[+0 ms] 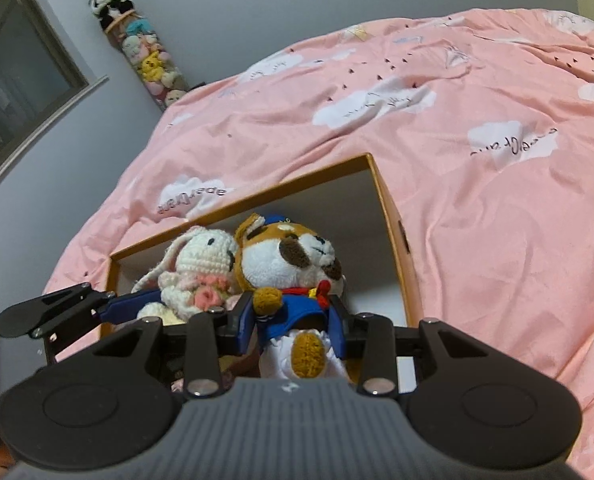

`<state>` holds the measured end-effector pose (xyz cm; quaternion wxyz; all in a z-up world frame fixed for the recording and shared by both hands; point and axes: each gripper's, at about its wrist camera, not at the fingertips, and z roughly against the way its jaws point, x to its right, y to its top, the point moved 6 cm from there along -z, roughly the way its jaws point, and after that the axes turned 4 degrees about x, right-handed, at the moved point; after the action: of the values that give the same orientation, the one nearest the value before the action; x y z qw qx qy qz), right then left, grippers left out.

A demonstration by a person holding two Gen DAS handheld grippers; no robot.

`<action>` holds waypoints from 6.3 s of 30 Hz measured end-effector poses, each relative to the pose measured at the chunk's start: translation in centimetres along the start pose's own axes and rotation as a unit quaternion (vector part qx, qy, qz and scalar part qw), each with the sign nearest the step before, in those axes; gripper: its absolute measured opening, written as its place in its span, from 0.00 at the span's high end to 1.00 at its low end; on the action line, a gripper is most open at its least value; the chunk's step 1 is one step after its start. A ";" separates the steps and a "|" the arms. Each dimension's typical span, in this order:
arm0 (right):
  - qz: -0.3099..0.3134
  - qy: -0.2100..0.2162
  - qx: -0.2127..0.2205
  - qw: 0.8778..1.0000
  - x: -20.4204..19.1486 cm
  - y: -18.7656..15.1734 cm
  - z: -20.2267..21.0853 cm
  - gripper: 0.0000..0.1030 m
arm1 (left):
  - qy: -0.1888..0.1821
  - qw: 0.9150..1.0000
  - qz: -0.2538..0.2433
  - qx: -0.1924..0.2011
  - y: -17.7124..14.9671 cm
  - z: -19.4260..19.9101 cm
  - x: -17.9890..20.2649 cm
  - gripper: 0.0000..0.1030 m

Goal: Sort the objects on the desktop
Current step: 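Carry the bunny with the left tool while the right tool carries the panda into the box, then lower the crocheted bunny and red panda plush into the box and open both tools, then move the right tool down to the white Vaseline lotion tube beside the box, then close the right tool on the lotion tube and lift it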

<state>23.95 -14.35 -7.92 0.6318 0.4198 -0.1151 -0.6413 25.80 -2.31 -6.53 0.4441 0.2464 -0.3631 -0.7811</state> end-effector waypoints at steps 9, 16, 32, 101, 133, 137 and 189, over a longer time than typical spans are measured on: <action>0.028 -0.049 -0.007 0.998 -0.6 0.1 -2.1 0.60 | -0.013 0.998 -0.048 -0.043 -1.0 -2.6 0.2 0.35; 0.032 -0.043 -0.032 0.998 -1.7 -0.2 -3.5 0.59 | -0.011 0.997 -0.033 -0.064 -1.6 -3.7 -0.7 0.30; 0.042 -0.040 -0.061 0.996 -1.5 -0.8 -5.0 0.54 | -0.029 0.997 -0.030 -0.065 -1.1 -1.4 -1.5 0.44; 0.258 0.073 -0.008 0.963 -6.5 -11.3 7.9 0.62 | 0.048 0.991 0.117 -0.038 -5.5 11.9 3.9 0.70; 0.482 -0.005 -0.108 0.870 -6.9 -21.3 -1.1 0.43 | 0.068 0.943 0.193 -0.262 -17.2 6.8 3.2 0.70; 0.492 -0.005 -0.112 0.864 -6.7 -21.4 -1.5 0.38 | 0.067 0.942 0.196 -0.266 -17.2 6.9 3.2 0.70; 0.504 0.103 -0.140 0.846 -11.3 -22.1 -0.5 0.57 | 0.109 0.931 0.257 -0.236 -17.0 8.4 -0.4 0.70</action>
<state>6.82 0.02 -18.77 0.9285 0.2745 -0.1539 -0.1971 11.30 6.77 -14.68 0.7119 0.1166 -0.1681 -0.6718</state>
